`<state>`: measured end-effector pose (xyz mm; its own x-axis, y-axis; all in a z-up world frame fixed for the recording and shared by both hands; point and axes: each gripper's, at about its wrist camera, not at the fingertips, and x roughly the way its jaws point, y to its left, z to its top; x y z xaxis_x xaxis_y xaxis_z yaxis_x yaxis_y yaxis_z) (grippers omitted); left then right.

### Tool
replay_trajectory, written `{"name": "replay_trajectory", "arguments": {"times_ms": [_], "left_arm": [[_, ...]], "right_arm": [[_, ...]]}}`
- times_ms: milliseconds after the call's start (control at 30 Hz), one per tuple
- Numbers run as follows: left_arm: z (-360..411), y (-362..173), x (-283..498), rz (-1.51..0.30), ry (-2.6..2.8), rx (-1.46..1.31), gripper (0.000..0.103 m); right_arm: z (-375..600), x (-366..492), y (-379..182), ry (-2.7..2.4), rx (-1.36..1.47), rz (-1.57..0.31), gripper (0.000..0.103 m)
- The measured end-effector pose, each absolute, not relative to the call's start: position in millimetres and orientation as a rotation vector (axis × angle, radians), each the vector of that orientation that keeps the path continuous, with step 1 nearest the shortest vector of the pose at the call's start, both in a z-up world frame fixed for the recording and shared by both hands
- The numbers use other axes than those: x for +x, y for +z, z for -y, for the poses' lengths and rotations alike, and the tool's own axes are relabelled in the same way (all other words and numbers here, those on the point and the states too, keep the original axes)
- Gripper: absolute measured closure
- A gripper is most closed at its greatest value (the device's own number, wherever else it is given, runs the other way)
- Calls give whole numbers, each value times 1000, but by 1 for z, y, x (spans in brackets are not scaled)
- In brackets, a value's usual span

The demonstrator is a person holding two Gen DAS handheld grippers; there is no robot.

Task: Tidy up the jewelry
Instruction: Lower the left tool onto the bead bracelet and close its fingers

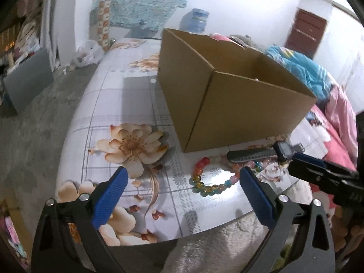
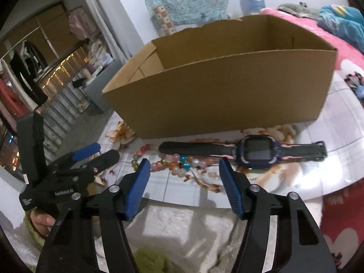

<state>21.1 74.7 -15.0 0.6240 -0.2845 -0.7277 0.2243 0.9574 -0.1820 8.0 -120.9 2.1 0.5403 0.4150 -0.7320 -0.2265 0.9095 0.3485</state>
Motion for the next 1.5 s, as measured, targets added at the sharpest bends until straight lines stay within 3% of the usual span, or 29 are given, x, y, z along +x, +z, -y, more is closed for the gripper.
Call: {"name": "replay_trajectory", "arguments": {"times_ms": [267, 500, 667, 1167, 1500], "left_arm": [[-62, -27, 37, -915, -375, -21, 56], [-42, -40, 48, -960, -390, 110, 71], [-32, -42, 51, -938, -372, 202, 93], [-88, -32, 58, -976, -395, -43, 94], [-104, -44, 46, -1019, -419, -119, 94]], "right_arm": [[119, 12, -6, 393, 241, -961, 56], [121, 13, -6, 387, 243, -960, 60], [122, 14, -9, 383, 243, -959, 68], [125, 8, -11, 425, 259, -954, 79], [104, 21, -14, 489, 249, -999, 79]]}}
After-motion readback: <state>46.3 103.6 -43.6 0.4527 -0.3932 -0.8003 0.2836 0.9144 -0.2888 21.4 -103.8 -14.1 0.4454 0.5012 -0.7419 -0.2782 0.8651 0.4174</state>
